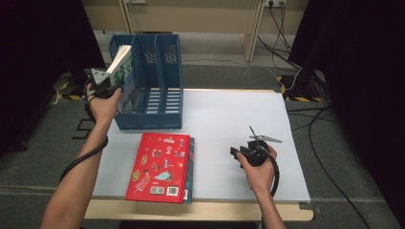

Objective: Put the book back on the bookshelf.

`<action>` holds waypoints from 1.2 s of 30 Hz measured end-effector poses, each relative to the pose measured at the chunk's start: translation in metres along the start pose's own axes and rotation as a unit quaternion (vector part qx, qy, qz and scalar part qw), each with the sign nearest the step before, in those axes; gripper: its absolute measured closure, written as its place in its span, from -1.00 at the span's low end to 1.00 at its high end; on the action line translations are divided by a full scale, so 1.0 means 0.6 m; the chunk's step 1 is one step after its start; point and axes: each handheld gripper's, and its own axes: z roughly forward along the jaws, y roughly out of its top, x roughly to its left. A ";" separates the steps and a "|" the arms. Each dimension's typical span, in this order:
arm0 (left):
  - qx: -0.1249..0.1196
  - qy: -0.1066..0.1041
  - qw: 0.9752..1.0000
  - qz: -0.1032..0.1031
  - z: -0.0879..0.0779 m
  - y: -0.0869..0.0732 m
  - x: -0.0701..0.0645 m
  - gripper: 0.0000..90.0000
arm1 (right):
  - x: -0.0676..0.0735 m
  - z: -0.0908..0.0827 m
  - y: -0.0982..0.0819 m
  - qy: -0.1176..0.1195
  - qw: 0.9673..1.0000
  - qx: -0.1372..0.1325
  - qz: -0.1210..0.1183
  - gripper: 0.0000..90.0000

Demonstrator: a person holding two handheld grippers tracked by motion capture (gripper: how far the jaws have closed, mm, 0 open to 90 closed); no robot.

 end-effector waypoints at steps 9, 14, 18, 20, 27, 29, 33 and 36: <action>0.004 -0.007 1.000 -0.003 -0.001 0.000 0.007 0.38 | 0.001 0.001 -0.001 0.002 1.000 0.003 0.000 0.19; 0.010 -0.001 1.000 0.004 0.002 0.001 0.013 0.46 | 0.002 0.004 -0.003 0.002 1.000 0.005 -0.001 0.18; 0.021 -0.004 1.000 -0.004 0.010 0.000 0.017 0.54 | 0.003 0.002 -0.001 0.003 1.000 0.003 -0.002 0.18; 0.025 -0.009 1.000 -0.011 0.012 0.003 0.019 0.57 | 0.002 0.001 0.000 0.002 1.000 0.001 -0.002 0.18; 0.037 -0.015 0.999 -0.022 0.017 0.010 0.016 0.62 | 0.000 0.003 -0.002 0.003 1.000 0.007 0.001 0.17; 0.036 -0.014 0.999 -0.023 0.016 0.010 0.016 0.63 | 0.000 0.003 -0.002 0.003 1.000 0.008 0.000 0.17; 0.025 -0.018 0.999 -0.033 0.011 0.006 0.015 0.64 | -0.002 0.003 -0.002 0.003 1.000 0.008 0.001 0.17; 0.017 -0.018 0.999 -0.046 0.011 0.006 0.018 0.64 | -0.003 0.003 -0.001 0.002 1.000 0.006 0.001 0.17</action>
